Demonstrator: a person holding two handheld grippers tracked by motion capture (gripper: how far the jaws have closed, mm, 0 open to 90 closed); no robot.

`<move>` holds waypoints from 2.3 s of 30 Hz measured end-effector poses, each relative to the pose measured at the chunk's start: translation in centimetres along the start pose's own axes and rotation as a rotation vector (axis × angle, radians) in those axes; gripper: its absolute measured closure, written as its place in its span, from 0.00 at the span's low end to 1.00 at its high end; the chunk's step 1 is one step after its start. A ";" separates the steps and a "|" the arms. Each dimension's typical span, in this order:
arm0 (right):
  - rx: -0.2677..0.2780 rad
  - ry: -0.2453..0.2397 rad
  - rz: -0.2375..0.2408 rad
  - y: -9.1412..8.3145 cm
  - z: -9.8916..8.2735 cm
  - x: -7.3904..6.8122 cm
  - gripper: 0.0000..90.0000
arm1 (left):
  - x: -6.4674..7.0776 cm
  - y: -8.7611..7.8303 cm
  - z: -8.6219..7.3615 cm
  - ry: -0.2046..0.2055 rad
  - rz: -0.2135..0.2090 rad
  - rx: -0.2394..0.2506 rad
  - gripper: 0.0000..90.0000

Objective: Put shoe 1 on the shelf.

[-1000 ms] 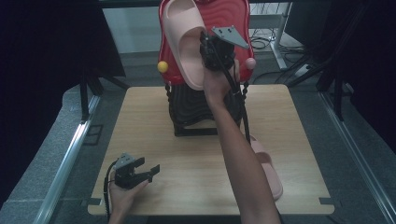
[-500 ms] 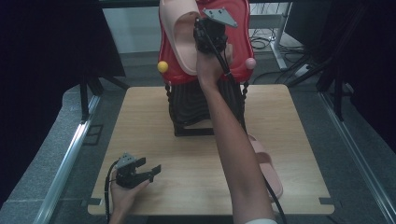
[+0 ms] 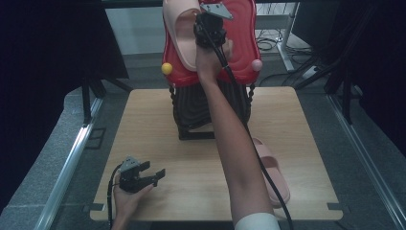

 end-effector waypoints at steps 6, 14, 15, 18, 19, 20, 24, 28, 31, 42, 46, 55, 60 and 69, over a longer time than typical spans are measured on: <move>-0.022 0.001 -0.009 0.2 -0.4 0.3 0.93 | 0.0 -0.1 0.1 -0.002 0.002 0.004 0.23; -0.017 0.001 0.002 0.2 -0.6 0.5 0.81 | 0.0 -0.1 0.1 -0.003 0.003 0.007 0.23; -0.017 0.004 0.005 0.1 -0.6 0.6 0.77 | 0.0 -0.1 0.1 -0.005 0.003 0.008 0.23; -0.019 0.002 0.013 -0.3 -0.5 0.8 0.72 | -0.1 -0.3 0.1 -0.006 0.004 0.010 0.23; -0.017 0.002 0.023 -0.5 -0.5 0.8 0.71 | 0.0 -0.3 0.1 -0.006 0.004 0.011 0.23; -0.009 -0.009 0.031 -0.9 -0.5 1.0 0.68 | 0.0 -0.3 0.1 -0.006 0.003 0.010 0.23; -0.020 -0.021 0.063 -1.8 -0.6 1.3 0.66 | 0.0 -0.2 0.1 -0.012 0.000 0.015 0.23; -0.028 -0.023 0.087 -2.6 -0.7 1.6 0.65 | 0.0 -0.4 0.2 -0.012 -0.002 0.022 0.23; -0.035 -0.028 0.110 -3.5 -0.9 1.8 0.64 | 0.0 -0.5 0.3 -0.014 0.001 0.029 0.23; -0.052 -0.059 0.197 -6.9 -2.6 2.7 0.63 | 0.2 -0.5 0.3 -0.005 0.012 0.027 0.23; -0.059 -0.068 0.230 -8.2 -3.5 3.1 0.62 | 0.2 -0.5 0.3 -0.004 0.013 0.024 0.23; -0.061 -0.108 0.297 -11.8 -5.5 3.6 0.62 | 0.2 -0.4 0.3 0.005 0.012 0.013 0.23; -0.079 -0.120 0.334 -13.4 -7.0 4.1 0.62 | 0.3 -0.2 0.3 0.006 0.011 0.008 0.23; -0.115 -0.129 0.369 -16.0 -10.6 6.5 0.61 | 0.3 -0.2 0.2 0.008 0.013 0.006 0.23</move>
Point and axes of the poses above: each handheld gripper's, and its own axes: y roughly forward along the jaws, z roughly out of its top, x roughly to its right, the point moved 6 cm from there along y, roughly forward along the jaws, and after that the axes turned 14 degrees about -z, right-handed, at the moved point
